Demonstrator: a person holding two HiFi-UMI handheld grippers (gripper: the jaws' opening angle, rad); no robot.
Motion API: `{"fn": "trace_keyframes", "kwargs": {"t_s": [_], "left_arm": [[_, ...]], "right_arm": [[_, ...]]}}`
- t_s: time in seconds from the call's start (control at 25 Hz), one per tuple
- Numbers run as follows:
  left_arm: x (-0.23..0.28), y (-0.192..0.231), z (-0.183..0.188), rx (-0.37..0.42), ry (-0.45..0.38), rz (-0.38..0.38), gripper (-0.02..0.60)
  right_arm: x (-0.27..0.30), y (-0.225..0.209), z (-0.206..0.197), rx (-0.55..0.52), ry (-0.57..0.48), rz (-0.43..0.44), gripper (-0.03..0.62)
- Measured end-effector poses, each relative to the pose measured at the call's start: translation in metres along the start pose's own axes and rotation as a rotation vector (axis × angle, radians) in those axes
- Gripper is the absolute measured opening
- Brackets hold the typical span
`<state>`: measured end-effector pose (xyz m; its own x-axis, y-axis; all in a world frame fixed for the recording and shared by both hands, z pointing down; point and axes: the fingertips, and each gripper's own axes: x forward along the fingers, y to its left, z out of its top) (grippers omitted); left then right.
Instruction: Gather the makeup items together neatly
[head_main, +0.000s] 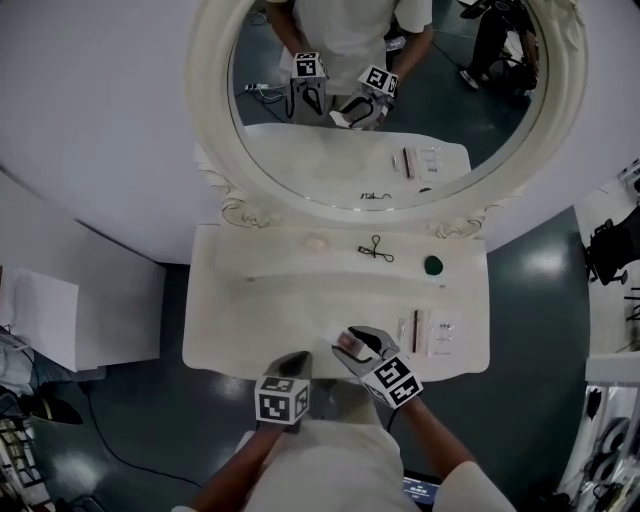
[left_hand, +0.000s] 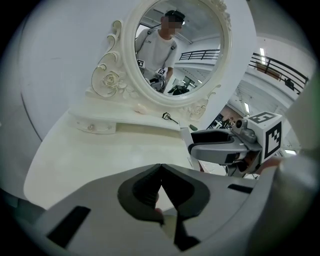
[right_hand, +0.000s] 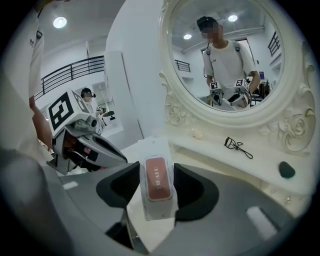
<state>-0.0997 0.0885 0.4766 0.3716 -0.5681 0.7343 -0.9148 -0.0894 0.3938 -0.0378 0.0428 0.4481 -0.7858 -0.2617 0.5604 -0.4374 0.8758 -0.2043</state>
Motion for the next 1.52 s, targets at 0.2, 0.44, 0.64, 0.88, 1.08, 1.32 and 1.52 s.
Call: {"fn": "trace_keyframes", "kwargs": {"t_s": [0.2, 0.44, 0.64, 0.88, 1.08, 1.32, 1.52], "left_arm": [[0.011, -0.017, 0.005, 0.020, 0.005, -0.014, 0.009], [0.026, -0.038, 0.006, 0.045, 0.027, -0.036, 0.009], [0.037, -0.054, 0.007, 0.067, 0.044, -0.055, 0.009], [0.052, -0.073, 0.007, 0.090, 0.064, -0.070, 0.009], [0.065, -0.090, 0.011, 0.113, 0.077, -0.082, 0.009], [0.083, -0.115, 0.010, 0.130, 0.092, -0.101, 0.009], [0.098, -0.136, 0.007, 0.156, 0.109, -0.116, 0.009]], "right_arm": [[-0.016, -0.020, -0.007, 0.041, -0.014, -0.036, 0.207], [-0.032, -0.041, -0.017, 0.093, -0.029, -0.072, 0.207], [-0.045, -0.058, -0.026, 0.149, -0.041, -0.104, 0.207], [-0.061, -0.075, -0.041, 0.177, -0.041, -0.134, 0.207], [-0.074, -0.087, -0.050, 0.189, -0.044, -0.154, 0.207], [-0.093, -0.103, -0.062, 0.205, -0.053, -0.181, 0.207], [-0.112, -0.124, -0.081, 0.246, -0.035, -0.253, 0.207]]}}
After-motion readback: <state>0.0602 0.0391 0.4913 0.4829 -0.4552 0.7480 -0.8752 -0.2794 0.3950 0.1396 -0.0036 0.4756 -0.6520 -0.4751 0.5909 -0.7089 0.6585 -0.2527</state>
